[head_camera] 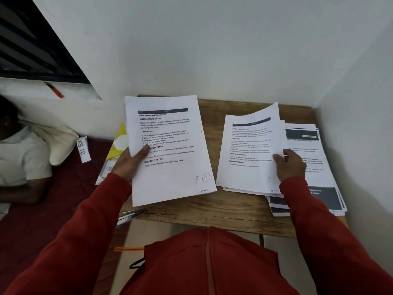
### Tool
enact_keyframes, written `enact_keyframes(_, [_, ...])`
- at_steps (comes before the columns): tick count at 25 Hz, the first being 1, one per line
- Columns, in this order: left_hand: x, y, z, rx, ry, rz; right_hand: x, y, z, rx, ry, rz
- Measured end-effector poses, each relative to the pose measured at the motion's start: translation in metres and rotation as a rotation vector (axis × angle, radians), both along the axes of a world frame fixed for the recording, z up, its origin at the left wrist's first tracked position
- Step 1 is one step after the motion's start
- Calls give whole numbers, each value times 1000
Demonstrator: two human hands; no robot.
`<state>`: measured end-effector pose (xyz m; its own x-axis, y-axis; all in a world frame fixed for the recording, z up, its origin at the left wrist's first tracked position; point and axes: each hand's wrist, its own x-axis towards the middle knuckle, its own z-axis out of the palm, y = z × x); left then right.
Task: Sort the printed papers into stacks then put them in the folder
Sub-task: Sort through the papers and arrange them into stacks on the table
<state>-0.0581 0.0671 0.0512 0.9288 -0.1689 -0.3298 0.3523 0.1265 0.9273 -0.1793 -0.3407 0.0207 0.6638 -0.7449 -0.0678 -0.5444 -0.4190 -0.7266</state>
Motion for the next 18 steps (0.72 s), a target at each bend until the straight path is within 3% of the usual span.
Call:
enact_keyframes(5, [-2,4,4,-24,-6,8,-3,1,-1,30,14,-35])
enact_keyframes(8, [-4,0,7,-55,0,-15,-2,17,6,-206,-20,-22])
enact_keyframes(9, [-5,-3,7,-56,1,-18,1,29,12,-199,-88,52])
enact_keyframes(11, [-7,-11,9,-66,1,-31,10,64,31,167,-162,240])
enact_keyframes(13, [-11,-22,13,-98,6,-61,16,99,47,608,-90,387])
enact_keyframes(15, [-14,-31,14,-82,10,-107,20,119,48,730,-69,419])
enact_keyframes(18, [-16,-38,12,-50,0,-126,21,118,43,691,-159,335])
